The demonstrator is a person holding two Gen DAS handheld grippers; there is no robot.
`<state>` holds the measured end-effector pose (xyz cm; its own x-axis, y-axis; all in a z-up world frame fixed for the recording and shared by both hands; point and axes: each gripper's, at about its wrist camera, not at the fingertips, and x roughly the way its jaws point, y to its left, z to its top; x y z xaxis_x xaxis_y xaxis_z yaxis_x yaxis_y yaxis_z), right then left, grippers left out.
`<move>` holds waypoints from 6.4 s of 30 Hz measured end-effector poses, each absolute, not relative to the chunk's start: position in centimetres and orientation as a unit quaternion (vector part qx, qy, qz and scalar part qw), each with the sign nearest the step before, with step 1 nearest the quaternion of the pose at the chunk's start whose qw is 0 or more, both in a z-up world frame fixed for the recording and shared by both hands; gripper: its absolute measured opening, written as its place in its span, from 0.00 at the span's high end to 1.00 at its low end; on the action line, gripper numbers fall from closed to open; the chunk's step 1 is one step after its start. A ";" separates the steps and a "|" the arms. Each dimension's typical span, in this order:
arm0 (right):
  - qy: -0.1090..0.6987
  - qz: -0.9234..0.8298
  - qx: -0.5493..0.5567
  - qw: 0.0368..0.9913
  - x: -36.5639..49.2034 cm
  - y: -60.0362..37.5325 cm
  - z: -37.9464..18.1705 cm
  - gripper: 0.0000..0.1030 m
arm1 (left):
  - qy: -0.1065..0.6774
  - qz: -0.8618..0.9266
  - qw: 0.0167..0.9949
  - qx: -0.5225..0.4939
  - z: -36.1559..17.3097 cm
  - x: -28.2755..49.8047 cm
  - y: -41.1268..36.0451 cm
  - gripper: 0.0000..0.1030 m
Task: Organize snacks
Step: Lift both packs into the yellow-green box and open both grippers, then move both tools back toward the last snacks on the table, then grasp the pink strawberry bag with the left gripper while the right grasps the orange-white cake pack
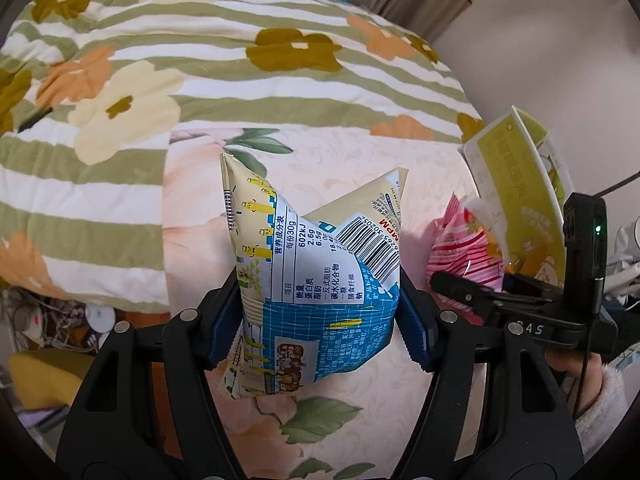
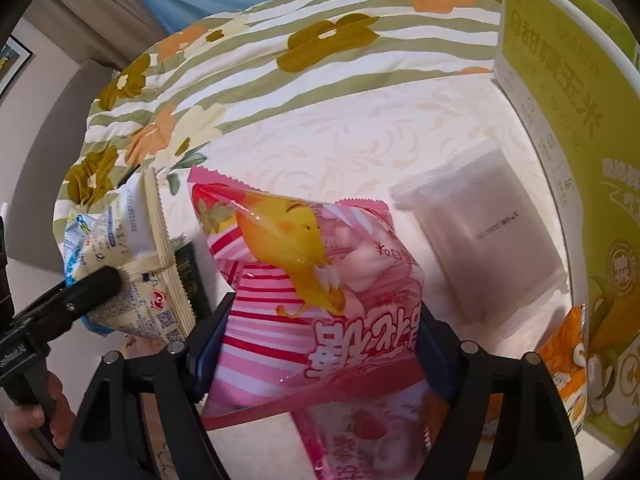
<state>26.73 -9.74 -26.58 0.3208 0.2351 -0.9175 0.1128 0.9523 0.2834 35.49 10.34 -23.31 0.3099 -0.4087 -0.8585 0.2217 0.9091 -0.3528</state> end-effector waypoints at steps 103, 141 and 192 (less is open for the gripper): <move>0.392 0.106 0.123 0.906 20.3 -42.3 -7.4 0.08 | 0.440 -0.115 0.886 -0.086 -6.0 25.6 -18.7 0.02; 0.412 -0.123 0.221 0.875 8.5 -21.2 -12.7 0.09 | 0.531 -0.306 0.787 0.067 -16.5 24.1 -3.4 0.02; 0.497 -0.170 0.262 0.810 13.8 -18.0 -26.7 0.21 | 0.603 -0.251 0.750 0.106 -28.4 25.1 -4.5 0.37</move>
